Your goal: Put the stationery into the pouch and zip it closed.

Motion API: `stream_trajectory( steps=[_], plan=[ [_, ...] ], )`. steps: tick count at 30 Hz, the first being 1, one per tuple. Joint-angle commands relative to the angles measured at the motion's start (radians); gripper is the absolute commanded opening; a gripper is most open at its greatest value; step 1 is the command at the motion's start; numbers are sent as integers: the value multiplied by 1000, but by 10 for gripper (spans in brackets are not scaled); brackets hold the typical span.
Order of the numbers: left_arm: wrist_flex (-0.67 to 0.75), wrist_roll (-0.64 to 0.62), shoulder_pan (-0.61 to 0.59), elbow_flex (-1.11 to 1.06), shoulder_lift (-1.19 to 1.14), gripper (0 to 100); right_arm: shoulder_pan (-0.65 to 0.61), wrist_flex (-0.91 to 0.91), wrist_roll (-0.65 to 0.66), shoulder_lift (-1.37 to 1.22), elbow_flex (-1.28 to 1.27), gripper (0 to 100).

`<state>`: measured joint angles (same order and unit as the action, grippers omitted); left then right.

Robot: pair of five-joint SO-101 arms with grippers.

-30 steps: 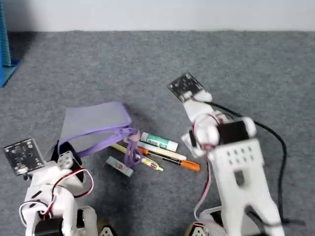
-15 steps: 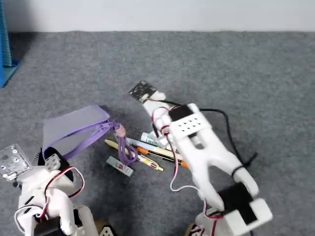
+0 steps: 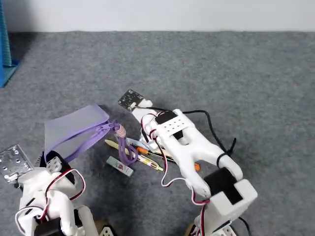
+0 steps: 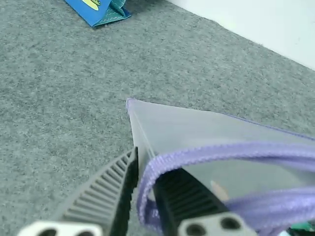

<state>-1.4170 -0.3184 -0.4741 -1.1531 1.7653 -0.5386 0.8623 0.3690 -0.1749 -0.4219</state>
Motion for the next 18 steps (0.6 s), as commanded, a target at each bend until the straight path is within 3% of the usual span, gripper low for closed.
stream_trajectory(
  steps=[1, 5, 10, 15, 18],
  plan=[
    [-2, 21, -3, 59, -2, 11, -2, -25, -2, -21, 12, 124],
    [0, 21, -3, 59, -2, 11, 4, -38, 0, -56, 12, 9],
    [0, 21, 2, 64, -2, 11, 25, 88, -2, -10, 12, 8],
    [6, 17, 95, 76, 0, 11, 59, 285, -11, 166, 9, 8],
    [2, 17, 132, 124, 0, 11, 76, 397, -94, 297, 6, 8]
  ],
)
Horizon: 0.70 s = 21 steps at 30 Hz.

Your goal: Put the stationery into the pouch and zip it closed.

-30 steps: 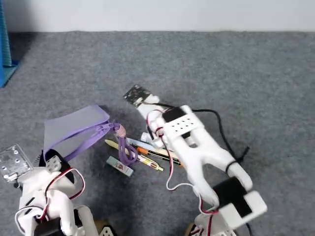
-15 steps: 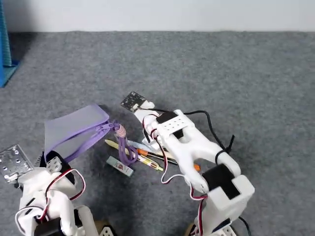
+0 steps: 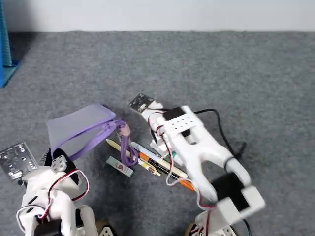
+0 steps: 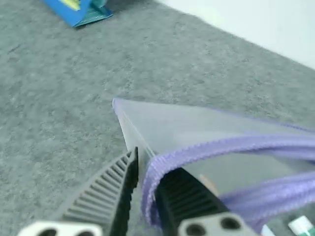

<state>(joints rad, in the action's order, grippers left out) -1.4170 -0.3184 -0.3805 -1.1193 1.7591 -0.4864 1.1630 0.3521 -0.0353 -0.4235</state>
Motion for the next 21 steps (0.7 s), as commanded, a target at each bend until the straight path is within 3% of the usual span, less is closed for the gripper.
stream_trajectory(
  steps=[1, 6, 11, 16, 21],
  plan=[
    [2, 15, 52, 104, 2, 11, 27, 131, -110, 203, 8, 8],
    [5, -14, 92, 117, -2, 11, 21, 288, -207, 453, 8, 8],
    [5, -15, 120, 117, -3, 11, 18, 320, -247, 720, 8, 8],
    [6, -15, 130, 117, -17, 11, -76, 321, -313, 935, 8, 8],
    [18, -15, 135, 183, -201, 11, -180, 286, -339, 1079, 8, 8]
  ],
)
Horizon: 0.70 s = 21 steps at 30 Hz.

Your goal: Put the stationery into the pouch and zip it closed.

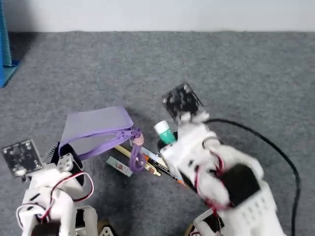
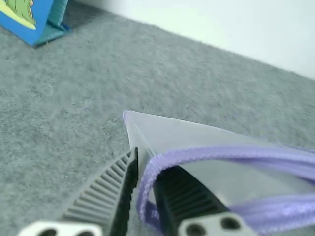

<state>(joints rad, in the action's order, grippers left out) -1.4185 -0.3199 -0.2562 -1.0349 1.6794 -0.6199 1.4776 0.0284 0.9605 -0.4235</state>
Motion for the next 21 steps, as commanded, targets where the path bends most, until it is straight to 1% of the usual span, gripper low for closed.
stream_trajectory(
  steps=[1, 5, 10, 15, 18, 21],
  plan=[
    [14, -14, 20, 130, -175, 11, -53, -45, -15, 104, 8, 8],
    [-46, -14, 52, 277, -370, 11, -59, -130, -28, 153, 8, 8],
    [-89, -18, 83, 440, -575, 11, -67, -289, -115, 162, 8, 8],
    [-167, -18, 106, 619, -775, 11, -124, -453, -184, 160, 5, 8],
    [-207, -18, 110, 720, -882, 11, -154, -615, -193, 162, -64, 8],
    [-222, -18, 109, 796, -961, 11, -173, -837, -193, 165, -201, 8]
  ],
)
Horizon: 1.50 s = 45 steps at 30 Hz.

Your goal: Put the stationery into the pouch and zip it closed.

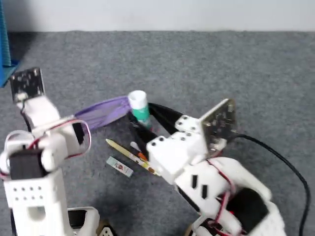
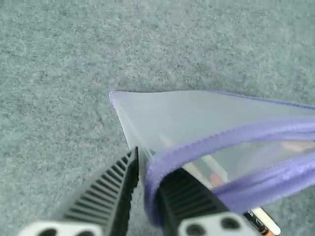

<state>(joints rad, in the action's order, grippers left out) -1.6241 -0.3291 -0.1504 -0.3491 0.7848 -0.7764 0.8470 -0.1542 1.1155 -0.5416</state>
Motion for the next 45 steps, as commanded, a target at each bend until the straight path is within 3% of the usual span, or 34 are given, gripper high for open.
stream_trajectory(
  steps=[1, 9, 27, 34, 41, 45],
  plan=[
    [-20, -9, 3, 125, -86, 11, -24, -286, -11, 10, -133, 8],
    [-14, -6, 5, 143, -138, 11, -45, -754, -11, -4, -350, 8],
    [-3, -6, 3, 139, -140, 11, -42, -1231, -11, -469, -356, 8],
    [-6, -6, 3, 117, -135, 11, -19, -1288, -12, -576, -356, 17],
    [-8, -6, 2, 105, -137, 11, -7, -1173, -11, -568, -356, 253],
    [-5, -6, -2, 105, -140, 11, -2, -1021, -11, -463, -356, 262]
  ],
)
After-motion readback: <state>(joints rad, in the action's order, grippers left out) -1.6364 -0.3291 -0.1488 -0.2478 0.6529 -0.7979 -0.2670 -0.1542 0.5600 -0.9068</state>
